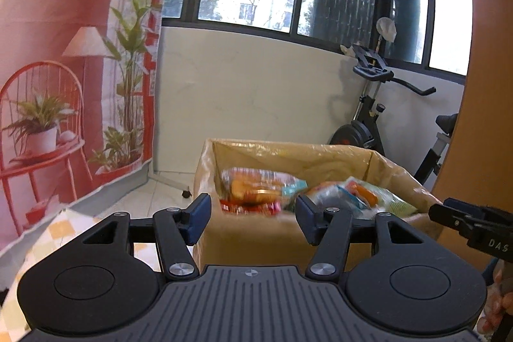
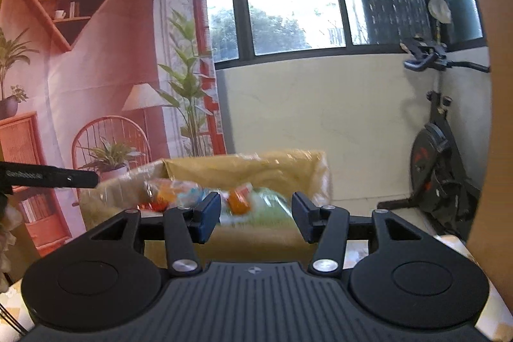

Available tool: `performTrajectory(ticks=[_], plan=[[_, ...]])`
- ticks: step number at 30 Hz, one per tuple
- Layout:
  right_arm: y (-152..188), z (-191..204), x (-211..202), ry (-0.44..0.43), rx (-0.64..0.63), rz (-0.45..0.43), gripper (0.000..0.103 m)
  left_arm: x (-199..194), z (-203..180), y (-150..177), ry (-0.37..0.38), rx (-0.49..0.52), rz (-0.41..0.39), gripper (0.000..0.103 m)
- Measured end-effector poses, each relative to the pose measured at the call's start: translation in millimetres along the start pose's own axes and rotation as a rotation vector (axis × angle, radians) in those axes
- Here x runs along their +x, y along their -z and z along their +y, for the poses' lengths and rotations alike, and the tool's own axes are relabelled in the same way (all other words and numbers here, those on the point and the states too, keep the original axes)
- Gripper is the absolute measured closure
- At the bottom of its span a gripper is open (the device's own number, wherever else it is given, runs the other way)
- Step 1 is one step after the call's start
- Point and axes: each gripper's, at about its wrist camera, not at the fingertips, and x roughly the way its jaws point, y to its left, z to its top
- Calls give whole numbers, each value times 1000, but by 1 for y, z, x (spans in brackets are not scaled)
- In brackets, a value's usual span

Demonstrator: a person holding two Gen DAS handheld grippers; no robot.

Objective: Organize snacks
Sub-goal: 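Move both tools back down to the last snacks on the table, then grasp the yellow cake pack with the left tool while the right tool grasps the clear cracker pack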

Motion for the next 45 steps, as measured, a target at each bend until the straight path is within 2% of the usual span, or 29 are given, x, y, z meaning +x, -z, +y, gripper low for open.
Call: performTrajectory(ticks=[6, 13, 22, 27, 30, 34, 39, 42, 45], plan=[[21, 1, -26, 23, -28, -3, 50, -21, -8, 29, -4, -15, -3, 42], [47, -1, -41, 26, -37, 18, 50, -19, -16, 65, 2, -74, 81, 42], [100, -13, -31, 59, -11, 167, 50, 1, -16, 117, -15, -87, 220, 42], [136, -10, -13, 85, -99, 290, 50, 12, -20, 133, 1, -80, 273, 42], [148, -14, -1, 72, -86, 336, 50, 17, -26, 140, 17, -72, 296, 42], [150, -19, 20, 78, -43, 386, 35, 22, -29, 145, 35, -60, 321, 42], [157, -17, 43, 82, -71, 444, 34, 23, -32, 150, 45, -57, 339, 42], [159, -17, 47, 106, -78, 458, 27, 25, -32, 151, 42, -63, 344, 43], [160, -17, 48, 109, -81, 457, 28, 26, -32, 153, 42, -72, 348, 43]])
